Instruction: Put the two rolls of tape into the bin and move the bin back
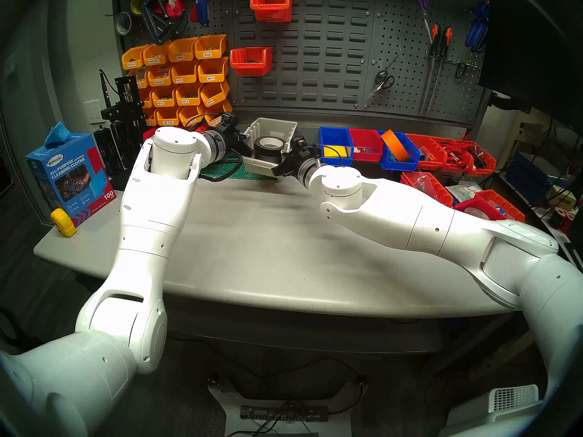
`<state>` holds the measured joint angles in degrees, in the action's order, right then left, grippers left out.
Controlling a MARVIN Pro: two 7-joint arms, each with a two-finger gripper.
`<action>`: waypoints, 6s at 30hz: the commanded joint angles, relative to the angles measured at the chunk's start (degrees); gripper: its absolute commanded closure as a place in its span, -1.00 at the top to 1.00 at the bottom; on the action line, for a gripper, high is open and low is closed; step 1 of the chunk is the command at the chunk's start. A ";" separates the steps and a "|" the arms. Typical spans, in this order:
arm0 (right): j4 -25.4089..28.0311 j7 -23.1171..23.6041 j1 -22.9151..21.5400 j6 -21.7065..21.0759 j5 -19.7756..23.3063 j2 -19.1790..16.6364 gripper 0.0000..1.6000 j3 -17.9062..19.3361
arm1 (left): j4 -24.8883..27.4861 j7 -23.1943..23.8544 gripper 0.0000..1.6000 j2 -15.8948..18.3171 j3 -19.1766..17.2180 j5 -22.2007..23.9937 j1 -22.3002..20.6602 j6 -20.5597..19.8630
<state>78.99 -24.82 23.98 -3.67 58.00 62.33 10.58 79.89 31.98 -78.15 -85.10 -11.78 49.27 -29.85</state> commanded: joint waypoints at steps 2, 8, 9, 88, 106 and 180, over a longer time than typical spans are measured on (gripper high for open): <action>0.15 1.89 -1.92 -0.47 -1.00 -0.37 -1.00 -0.21 | 1.10 -1.68 -1.00 -0.86 -1.19 0.12 -3.13 1.10; -0.63 2.97 -2.38 -0.52 -1.15 -0.29 -1.00 -0.30 | 0.74 -2.36 -1.00 -1.55 -1.40 -0.15 -3.39 1.14; -1.09 3.40 -2.55 -0.55 -1.20 -0.16 -1.00 -0.34 | 0.48 -2.56 -1.00 -1.77 -1.45 -0.26 -3.54 1.19; -8.62 14.27 -6.21 -2.46 -3.38 1.17 -1.00 -1.12 | -4.94 -8.49 -1.00 -8.67 -5.51 -3.58 -3.02 0.54; -9.09 13.27 -4.71 -0.82 -2.82 2.33 -1.00 -1.02 | -5.40 -6.97 -1.00 -7.74 -5.24 -3.80 -3.22 0.87; -2.08 7.47 0.07 -1.60 -0.66 0.42 1.00 -1.42 | 5.33 -0.85 1.00 -4.40 -3.75 -7.54 4.05 -3.40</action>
<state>73.83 -15.64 24.17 -4.71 57.18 63.95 8.61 82.11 30.22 -83.25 -88.47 -19.59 53.19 -32.61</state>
